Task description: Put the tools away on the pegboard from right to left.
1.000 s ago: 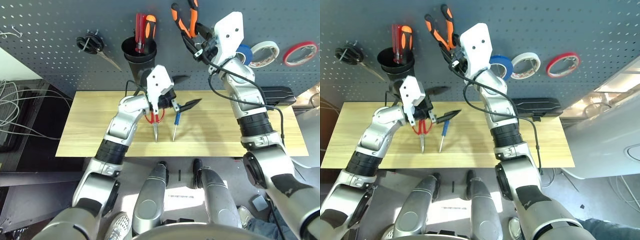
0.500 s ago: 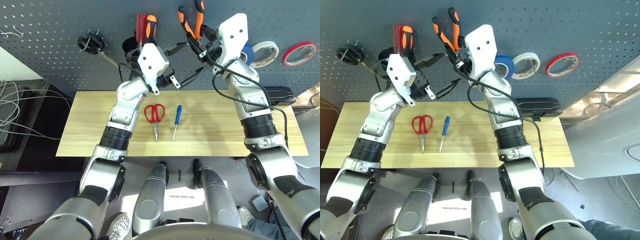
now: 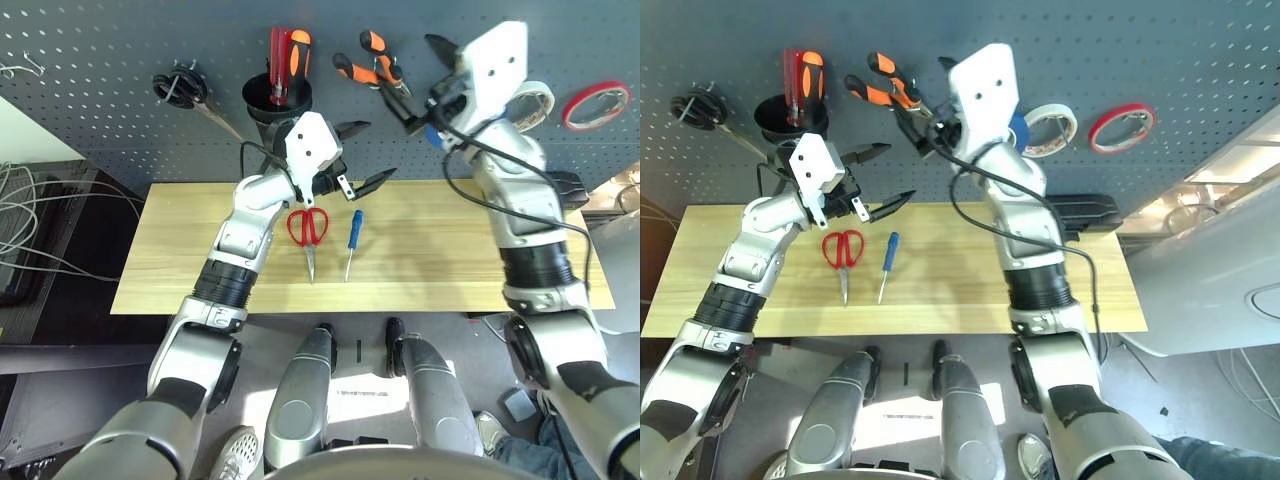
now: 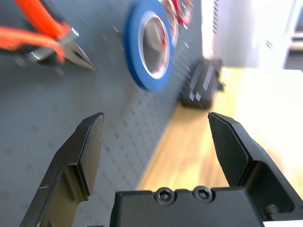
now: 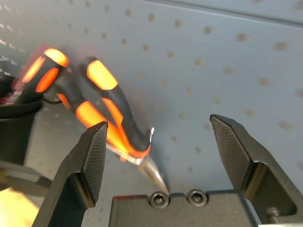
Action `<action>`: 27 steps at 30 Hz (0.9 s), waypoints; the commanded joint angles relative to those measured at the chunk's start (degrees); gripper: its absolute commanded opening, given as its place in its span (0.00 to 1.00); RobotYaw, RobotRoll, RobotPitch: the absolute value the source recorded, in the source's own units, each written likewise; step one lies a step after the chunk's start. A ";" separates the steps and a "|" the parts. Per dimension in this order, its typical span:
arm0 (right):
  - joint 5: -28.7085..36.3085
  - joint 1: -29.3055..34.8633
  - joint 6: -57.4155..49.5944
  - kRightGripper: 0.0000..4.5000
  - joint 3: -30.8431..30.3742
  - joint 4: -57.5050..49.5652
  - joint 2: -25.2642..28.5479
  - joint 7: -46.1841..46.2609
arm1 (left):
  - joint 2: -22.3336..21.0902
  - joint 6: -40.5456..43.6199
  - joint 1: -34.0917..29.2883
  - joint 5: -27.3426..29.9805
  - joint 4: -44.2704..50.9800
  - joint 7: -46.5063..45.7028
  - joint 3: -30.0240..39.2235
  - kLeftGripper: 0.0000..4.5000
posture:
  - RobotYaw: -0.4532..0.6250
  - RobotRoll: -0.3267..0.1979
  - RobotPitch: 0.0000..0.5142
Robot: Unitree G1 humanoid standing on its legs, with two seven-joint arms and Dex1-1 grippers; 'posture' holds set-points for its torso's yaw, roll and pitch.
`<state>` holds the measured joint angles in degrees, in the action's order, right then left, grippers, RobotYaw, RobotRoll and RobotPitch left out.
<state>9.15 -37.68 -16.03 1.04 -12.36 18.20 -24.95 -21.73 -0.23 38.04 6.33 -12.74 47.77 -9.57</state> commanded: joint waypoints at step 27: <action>9.42 22.75 -23.72 0.99 -2.81 12.97 7.35 -5.32 | 10.56 20.16 6.04 -13.54 -29.63 -18.07 -5.44 1.00 | 0.52 0.62 0.66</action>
<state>20.09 -15.30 -41.37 0.13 -0.65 25.52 -29.34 -11.74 19.54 44.69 -6.95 -40.04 30.26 -15.44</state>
